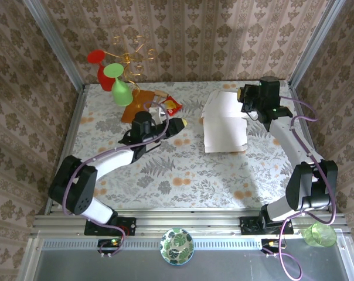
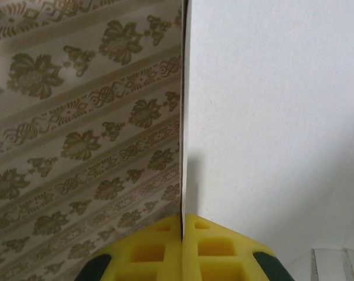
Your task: Fold the paper box
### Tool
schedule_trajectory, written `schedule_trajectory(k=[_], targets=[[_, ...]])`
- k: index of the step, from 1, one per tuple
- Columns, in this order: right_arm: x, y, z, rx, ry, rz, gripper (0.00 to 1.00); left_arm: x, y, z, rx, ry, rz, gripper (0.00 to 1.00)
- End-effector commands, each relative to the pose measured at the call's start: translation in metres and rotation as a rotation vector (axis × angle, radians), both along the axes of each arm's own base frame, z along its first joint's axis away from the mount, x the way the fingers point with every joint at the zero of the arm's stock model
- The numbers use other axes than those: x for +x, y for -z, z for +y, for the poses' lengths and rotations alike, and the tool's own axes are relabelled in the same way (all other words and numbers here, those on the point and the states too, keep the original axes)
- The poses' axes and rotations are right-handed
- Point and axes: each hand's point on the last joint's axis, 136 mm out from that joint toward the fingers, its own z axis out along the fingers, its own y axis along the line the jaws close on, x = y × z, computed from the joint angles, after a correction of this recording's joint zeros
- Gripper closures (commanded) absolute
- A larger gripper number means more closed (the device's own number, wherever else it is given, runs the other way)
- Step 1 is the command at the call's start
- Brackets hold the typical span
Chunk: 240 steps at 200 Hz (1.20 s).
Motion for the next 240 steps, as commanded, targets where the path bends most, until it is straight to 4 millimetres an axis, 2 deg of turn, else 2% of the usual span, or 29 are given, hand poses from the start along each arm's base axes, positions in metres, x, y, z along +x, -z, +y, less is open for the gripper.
schedule_trajectory(k=[1, 28, 53, 72, 96, 141, 159, 182, 207, 240], targets=[[0.000, 0.005, 0.011, -0.069, -0.074, -0.021, 1.00, 0.003, 0.010, 0.013, 0.091, -0.011, 0.005, 0.59], [-0.003, 0.015, 0.017, -0.097, -0.101, -0.003, 1.00, 0.023, 0.008, 0.013, 0.166, -0.033, -0.046, 0.65], [-0.003, 0.018, 0.023, -0.177, -0.164, 0.000, 1.00, 0.037, -0.001, 0.000, 0.237, 0.023, -0.143, 0.67], [0.002, 0.022, 0.030, -0.256, -0.232, -0.029, 1.00, 0.043, 0.005, -0.008, 0.286, 0.079, -0.181, 0.68], [0.008, 0.028, 0.039, -0.322, -0.290, -0.109, 1.00, 0.047, 0.018, -0.006, 0.327, 0.085, -0.165, 0.69], [0.008, 0.055, 0.068, -0.296, -0.370, -0.170, 1.00, 0.031, 0.037, -0.002, 0.343, 0.080, -0.148, 0.70], [0.006, 0.074, 0.078, -0.283, -0.397, -0.166, 1.00, 0.023, 0.048, 0.000, 0.363, 0.088, -0.145, 0.70], [0.002, 0.098, 0.082, -0.268, -0.419, -0.141, 1.00, 0.018, 0.058, 0.002, 0.376, 0.093, -0.143, 0.70], [-0.001, 0.108, 0.085, -0.267, -0.452, -0.123, 1.00, 0.012, 0.068, 0.000, 0.391, 0.116, -0.144, 0.69], [-0.004, 0.125, 0.090, -0.272, -0.502, -0.072, 1.00, 0.004, 0.084, -0.013, 0.423, 0.190, -0.178, 0.69]])
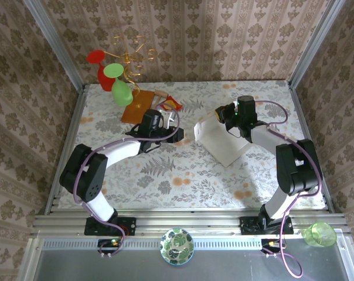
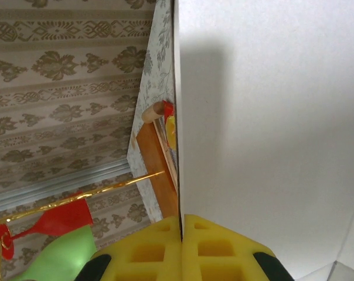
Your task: Fold the paper box
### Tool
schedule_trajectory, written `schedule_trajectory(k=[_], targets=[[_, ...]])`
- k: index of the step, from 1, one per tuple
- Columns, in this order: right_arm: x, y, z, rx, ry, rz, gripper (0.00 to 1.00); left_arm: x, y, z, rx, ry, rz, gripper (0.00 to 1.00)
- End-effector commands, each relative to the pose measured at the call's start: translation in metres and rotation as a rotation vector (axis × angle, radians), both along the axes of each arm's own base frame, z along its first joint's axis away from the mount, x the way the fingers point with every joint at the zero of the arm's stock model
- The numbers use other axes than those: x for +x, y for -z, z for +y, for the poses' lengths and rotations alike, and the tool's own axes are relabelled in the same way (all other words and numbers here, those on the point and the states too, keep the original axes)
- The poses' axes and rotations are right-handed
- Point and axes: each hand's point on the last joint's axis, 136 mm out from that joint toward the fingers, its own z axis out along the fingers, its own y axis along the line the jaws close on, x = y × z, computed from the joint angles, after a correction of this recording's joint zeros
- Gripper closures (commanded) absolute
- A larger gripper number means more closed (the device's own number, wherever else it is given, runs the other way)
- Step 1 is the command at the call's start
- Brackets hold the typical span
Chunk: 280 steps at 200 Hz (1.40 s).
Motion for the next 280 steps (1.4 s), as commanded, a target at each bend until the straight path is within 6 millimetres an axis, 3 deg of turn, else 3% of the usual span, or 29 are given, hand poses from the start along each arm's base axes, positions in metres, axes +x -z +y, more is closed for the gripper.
schedule_trajectory(k=[1, 44, 80, 167, 280], targets=[[-0.001, 0.012, 0.007, -0.014, -0.058, 0.024, 1.00, -0.006, 0.002, -0.012, 0.014, 0.076, -0.070, 0.69], [-0.005, 0.015, 0.007, -0.030, -0.080, 0.039, 1.00, -0.007, 0.013, -0.029, 0.037, 0.170, -0.140, 0.69], [-0.003, 0.007, 0.011, -0.030, -0.107, 0.018, 1.00, -0.019, 0.020, -0.045, 0.033, 0.265, -0.194, 0.67], [-0.002, -0.006, 0.016, 0.001, -0.137, -0.010, 1.00, -0.020, 0.016, -0.074, -0.011, 0.284, -0.257, 0.64], [0.000, -0.004, 0.018, 0.034, -0.129, -0.007, 1.00, -0.005, 0.027, -0.082, 0.125, 0.193, -0.308, 0.58]])
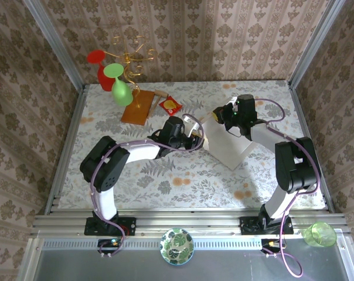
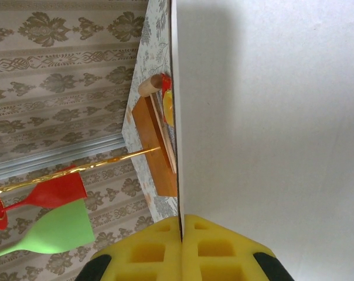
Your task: Fold the paper box
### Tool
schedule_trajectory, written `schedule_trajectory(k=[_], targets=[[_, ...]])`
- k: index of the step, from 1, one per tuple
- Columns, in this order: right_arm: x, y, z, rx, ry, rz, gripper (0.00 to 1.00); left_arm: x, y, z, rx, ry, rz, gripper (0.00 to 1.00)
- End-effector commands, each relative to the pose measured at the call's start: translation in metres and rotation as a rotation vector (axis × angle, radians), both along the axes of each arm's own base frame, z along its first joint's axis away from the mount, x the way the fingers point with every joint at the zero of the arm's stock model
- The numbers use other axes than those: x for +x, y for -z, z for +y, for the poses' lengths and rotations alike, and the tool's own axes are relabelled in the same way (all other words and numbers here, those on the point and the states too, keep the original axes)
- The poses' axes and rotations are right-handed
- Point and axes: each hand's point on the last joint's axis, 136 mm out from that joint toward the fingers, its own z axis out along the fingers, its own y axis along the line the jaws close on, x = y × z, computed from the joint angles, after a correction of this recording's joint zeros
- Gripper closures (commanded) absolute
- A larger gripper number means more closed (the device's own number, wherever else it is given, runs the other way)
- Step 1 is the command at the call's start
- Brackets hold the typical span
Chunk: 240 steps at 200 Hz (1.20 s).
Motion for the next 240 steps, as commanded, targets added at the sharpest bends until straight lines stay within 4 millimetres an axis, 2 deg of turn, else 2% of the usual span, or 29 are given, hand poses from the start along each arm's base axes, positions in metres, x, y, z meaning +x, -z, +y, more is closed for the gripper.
schedule_trajectory(k=[1, 85, 191, 240], targets=[[0.003, -0.005, 0.005, 0.023, -0.024, -0.014, 1.00, 0.011, 0.001, -0.003, 0.038, -0.039, -0.044, 0.58], [0.001, 0.014, 0.005, 0.060, -0.034, -0.039, 1.00, 0.023, 0.011, -0.001, 0.118, -0.122, -0.076, 0.57], [-0.010, 0.016, -0.005, 0.128, -0.015, -0.114, 1.00, 0.035, 0.018, 0.002, 0.175, -0.222, -0.147, 0.59], [-0.014, 0.026, -0.007, 0.163, 0.008, -0.119, 1.00, 0.042, 0.023, 0.004, 0.226, -0.294, -0.194, 0.59]])
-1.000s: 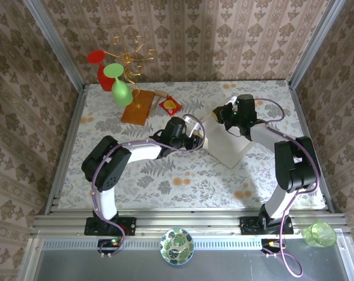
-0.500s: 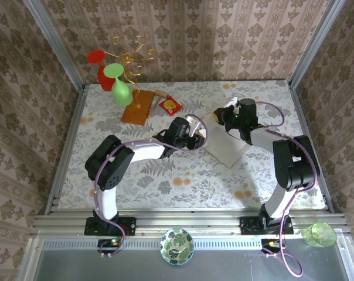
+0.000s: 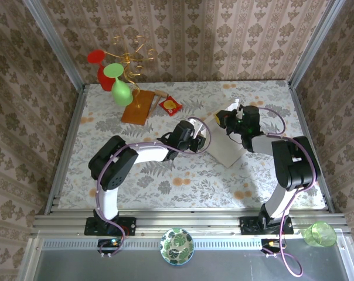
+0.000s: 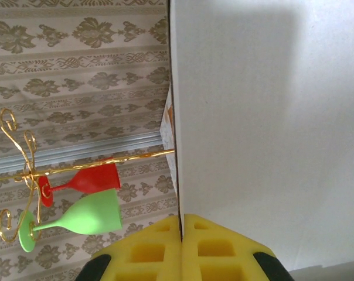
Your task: Fold the paper box
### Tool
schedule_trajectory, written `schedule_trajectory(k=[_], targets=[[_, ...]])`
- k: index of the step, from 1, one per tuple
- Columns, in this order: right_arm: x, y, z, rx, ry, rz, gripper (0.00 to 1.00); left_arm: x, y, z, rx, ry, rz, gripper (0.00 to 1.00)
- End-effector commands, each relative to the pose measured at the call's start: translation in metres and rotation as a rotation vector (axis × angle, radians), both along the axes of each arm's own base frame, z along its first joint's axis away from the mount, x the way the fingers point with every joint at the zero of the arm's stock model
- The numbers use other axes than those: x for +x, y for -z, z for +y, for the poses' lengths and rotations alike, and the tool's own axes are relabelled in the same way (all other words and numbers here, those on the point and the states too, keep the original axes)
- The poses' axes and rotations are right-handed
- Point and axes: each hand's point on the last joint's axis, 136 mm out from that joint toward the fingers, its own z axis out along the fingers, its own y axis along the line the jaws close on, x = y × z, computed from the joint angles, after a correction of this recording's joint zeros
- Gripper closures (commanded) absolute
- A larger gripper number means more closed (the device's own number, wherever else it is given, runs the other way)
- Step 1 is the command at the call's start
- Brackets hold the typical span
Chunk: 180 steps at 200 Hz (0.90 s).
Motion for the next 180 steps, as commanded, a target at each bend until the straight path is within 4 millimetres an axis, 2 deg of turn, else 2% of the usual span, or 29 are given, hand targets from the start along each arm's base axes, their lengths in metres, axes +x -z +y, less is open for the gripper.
schedule_trajectory(k=[1, 44, 105, 180], targets=[[-0.007, 0.017, 0.002, 0.028, -0.013, 0.035, 1.00, 0.016, 0.000, 0.004, 0.047, -0.073, -0.064, 0.59], [-0.010, 0.022, 0.001, 0.033, -0.008, 0.013, 1.00, 0.026, 0.000, 0.005, 0.062, -0.141, -0.089, 0.61], [-0.015, 0.039, -0.002, 0.073, 0.016, 0.029, 1.00, 0.038, 0.002, 0.009, 0.097, -0.220, -0.119, 0.66], [-0.021, 0.052, -0.001, 0.085, 0.018, 0.055, 1.00, 0.049, 0.007, 0.015, 0.136, -0.302, -0.128, 0.84]])
